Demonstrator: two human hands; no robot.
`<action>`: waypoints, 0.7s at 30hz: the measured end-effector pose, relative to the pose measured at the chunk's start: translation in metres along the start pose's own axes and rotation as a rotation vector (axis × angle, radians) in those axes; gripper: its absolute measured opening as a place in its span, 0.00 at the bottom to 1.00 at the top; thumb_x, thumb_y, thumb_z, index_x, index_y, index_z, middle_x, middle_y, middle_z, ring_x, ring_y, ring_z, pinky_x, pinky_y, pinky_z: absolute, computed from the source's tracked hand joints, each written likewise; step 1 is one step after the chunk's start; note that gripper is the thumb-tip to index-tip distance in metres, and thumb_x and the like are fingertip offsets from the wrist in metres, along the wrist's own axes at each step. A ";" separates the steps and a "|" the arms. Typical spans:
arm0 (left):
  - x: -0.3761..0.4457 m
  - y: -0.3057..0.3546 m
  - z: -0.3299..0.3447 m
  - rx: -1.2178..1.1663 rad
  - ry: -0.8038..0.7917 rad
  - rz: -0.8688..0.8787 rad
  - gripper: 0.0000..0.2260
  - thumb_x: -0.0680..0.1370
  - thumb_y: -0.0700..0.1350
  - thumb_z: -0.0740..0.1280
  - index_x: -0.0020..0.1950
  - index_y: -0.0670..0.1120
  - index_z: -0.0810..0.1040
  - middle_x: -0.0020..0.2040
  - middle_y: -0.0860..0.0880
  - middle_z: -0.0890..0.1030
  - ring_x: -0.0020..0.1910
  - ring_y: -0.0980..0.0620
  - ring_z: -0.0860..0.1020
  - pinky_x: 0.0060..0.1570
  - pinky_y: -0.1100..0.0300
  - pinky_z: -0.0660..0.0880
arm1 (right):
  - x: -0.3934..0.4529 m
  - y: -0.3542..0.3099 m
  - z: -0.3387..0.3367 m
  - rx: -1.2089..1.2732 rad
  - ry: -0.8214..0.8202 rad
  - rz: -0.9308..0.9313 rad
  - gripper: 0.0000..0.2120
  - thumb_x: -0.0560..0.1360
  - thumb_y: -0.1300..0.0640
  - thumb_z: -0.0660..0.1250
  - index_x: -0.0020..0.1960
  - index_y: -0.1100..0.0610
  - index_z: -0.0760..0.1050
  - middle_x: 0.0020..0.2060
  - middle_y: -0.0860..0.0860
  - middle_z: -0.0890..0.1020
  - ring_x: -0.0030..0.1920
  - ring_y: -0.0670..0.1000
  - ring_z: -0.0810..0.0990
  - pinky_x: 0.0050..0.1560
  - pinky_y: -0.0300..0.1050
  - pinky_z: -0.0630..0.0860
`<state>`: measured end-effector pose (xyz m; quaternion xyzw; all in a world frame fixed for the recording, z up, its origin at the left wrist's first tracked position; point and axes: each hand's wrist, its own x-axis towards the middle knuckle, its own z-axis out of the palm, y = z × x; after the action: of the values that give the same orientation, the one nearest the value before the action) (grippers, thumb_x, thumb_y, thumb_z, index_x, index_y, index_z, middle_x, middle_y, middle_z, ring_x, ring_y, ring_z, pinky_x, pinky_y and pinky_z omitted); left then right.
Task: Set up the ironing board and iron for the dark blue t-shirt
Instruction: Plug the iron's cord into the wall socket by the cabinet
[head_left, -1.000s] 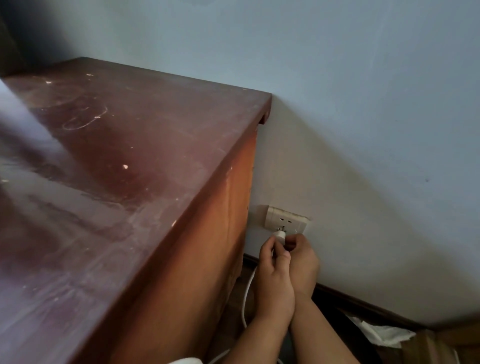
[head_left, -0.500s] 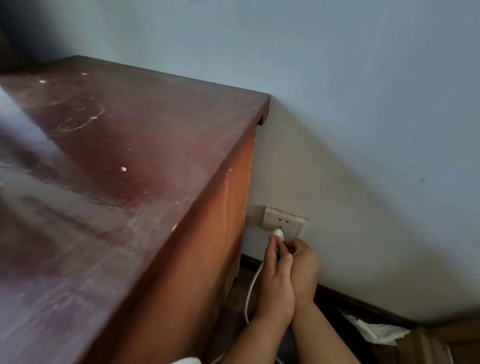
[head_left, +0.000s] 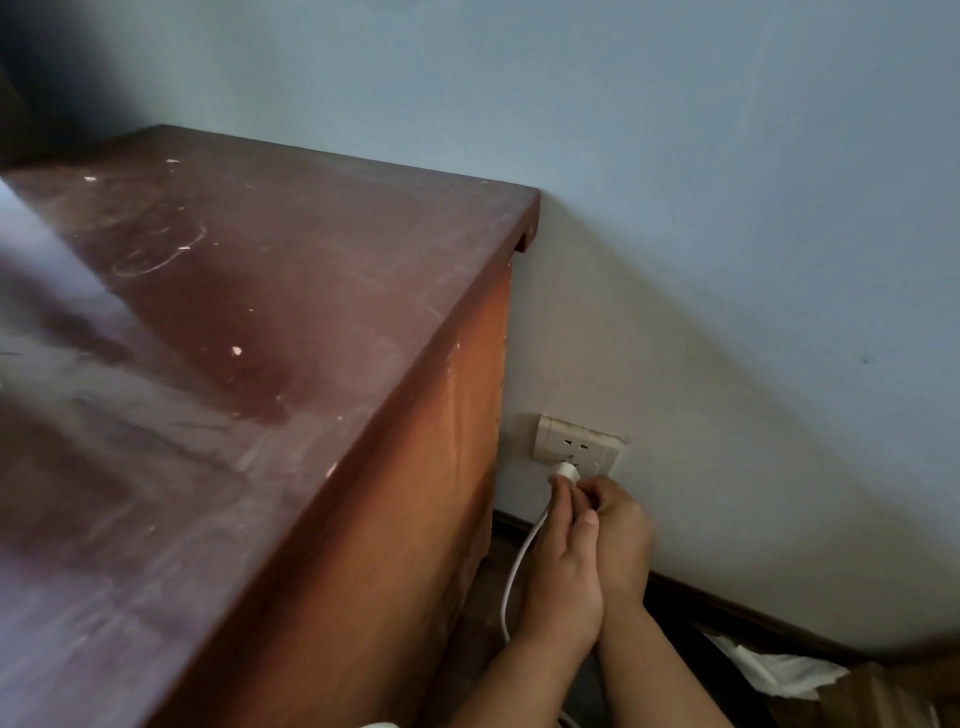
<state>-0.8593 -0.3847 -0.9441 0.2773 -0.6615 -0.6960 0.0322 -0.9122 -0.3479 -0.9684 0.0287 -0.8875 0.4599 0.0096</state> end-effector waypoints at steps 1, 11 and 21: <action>0.000 0.001 0.001 0.020 0.010 0.009 0.23 0.85 0.49 0.57 0.80 0.57 0.58 0.78 0.59 0.64 0.73 0.65 0.63 0.69 0.71 0.57 | 0.000 0.001 0.000 0.012 0.007 0.004 0.05 0.76 0.57 0.70 0.42 0.54 0.79 0.32 0.45 0.79 0.33 0.42 0.78 0.30 0.35 0.71; 0.005 0.007 -0.001 0.262 0.073 0.062 0.23 0.84 0.53 0.55 0.80 0.60 0.58 0.76 0.54 0.69 0.72 0.58 0.68 0.62 0.70 0.60 | 0.003 0.003 0.007 0.071 0.004 0.057 0.08 0.77 0.56 0.69 0.38 0.53 0.77 0.31 0.48 0.80 0.33 0.46 0.78 0.30 0.40 0.72; 0.003 0.012 0.009 0.343 0.012 0.056 0.25 0.85 0.54 0.53 0.81 0.58 0.53 0.76 0.50 0.70 0.72 0.54 0.70 0.68 0.65 0.64 | 0.007 0.002 -0.006 0.095 0.016 0.061 0.10 0.77 0.54 0.70 0.37 0.53 0.77 0.30 0.49 0.80 0.32 0.48 0.80 0.30 0.41 0.74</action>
<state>-0.8694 -0.3795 -0.9346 0.2643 -0.7779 -0.5701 0.0078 -0.9190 -0.3426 -0.9664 -0.0017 -0.8649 0.5020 0.0013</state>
